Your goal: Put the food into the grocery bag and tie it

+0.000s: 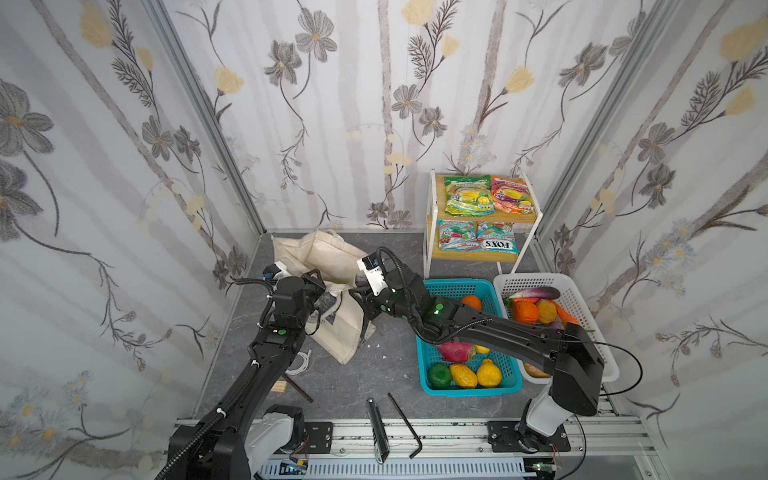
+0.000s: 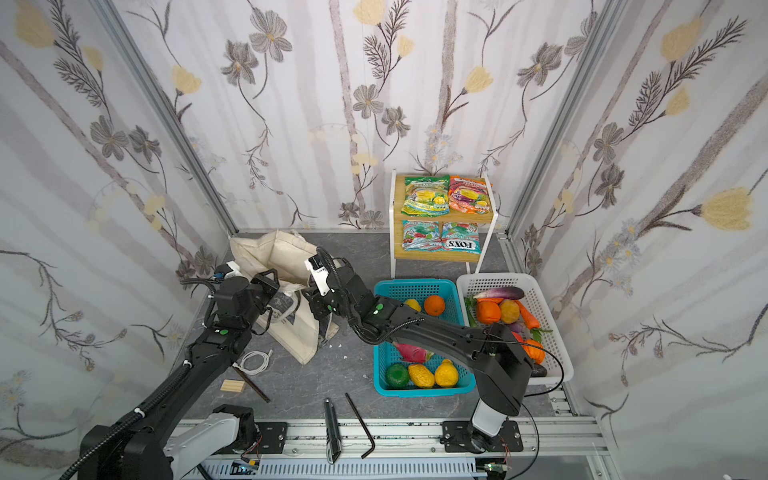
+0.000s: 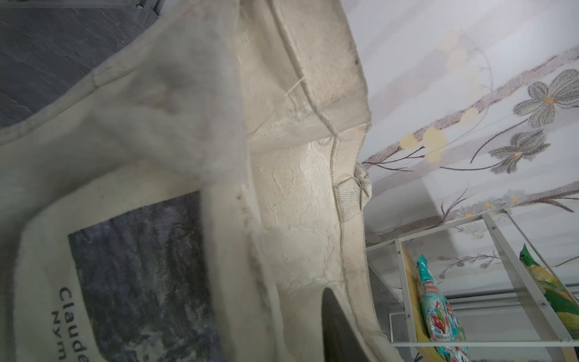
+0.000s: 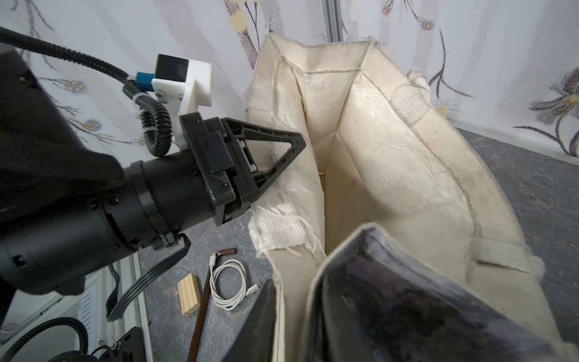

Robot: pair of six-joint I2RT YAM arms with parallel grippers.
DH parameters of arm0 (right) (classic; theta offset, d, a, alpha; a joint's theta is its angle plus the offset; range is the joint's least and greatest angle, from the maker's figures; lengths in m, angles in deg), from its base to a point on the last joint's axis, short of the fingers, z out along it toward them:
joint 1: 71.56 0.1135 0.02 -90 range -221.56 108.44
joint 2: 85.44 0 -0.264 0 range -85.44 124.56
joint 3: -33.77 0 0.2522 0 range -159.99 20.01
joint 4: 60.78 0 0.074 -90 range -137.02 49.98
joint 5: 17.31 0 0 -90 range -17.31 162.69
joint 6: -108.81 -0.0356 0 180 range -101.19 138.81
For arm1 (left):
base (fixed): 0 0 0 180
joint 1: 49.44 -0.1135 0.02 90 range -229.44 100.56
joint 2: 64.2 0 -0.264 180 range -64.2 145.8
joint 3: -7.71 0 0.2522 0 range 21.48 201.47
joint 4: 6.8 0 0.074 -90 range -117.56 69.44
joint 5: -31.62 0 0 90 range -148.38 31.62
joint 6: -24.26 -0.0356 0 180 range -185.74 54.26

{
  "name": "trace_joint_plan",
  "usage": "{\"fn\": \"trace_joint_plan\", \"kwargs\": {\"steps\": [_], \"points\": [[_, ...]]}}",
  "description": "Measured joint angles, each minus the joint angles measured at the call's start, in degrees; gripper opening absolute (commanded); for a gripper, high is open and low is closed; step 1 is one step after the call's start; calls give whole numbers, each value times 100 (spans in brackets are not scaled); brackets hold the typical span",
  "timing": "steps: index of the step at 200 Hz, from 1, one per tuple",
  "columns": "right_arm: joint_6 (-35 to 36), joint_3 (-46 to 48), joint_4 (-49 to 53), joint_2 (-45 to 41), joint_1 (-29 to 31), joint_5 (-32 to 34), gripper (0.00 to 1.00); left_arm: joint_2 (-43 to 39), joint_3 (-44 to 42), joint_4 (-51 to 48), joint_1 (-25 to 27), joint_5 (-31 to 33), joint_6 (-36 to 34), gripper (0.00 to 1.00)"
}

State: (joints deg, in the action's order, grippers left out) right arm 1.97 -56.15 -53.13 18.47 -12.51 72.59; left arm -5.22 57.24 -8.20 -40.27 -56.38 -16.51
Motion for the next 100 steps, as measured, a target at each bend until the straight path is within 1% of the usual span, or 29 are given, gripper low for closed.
{"fn": "trace_joint_plan", "kwargs": {"steps": [5, 12, 15, 32, 55, 74, 100], "points": [[0, 26, -4, -70, -11, -9, 76, -42, 13, -24, -24, -79, -116, 0], [-2, 83, -9, -203, -26, -31, 97, -127, 24, -66, -55, -151, -144, 0], [0, 105, -9, -256, -33, -63, 99, -168, 24, -76, -72, -197, -164, 0], [13, 293, -63, -634, -166, -227, 100, -481, -35, -125, -262, -575, -262, 0], [-363, 466, -282, -975, -573, -466, 100, -811, -302, -140, -549, -1016, -219, 0], [-627, 409, -245, -885, -957, -612, 100, -907, -428, -144, -647, -1384, -177, 0], [-824, -98, 52, -267, -1462, -986, 100, -1005, -481, -144, -732, -1746, -140, 0]]}}
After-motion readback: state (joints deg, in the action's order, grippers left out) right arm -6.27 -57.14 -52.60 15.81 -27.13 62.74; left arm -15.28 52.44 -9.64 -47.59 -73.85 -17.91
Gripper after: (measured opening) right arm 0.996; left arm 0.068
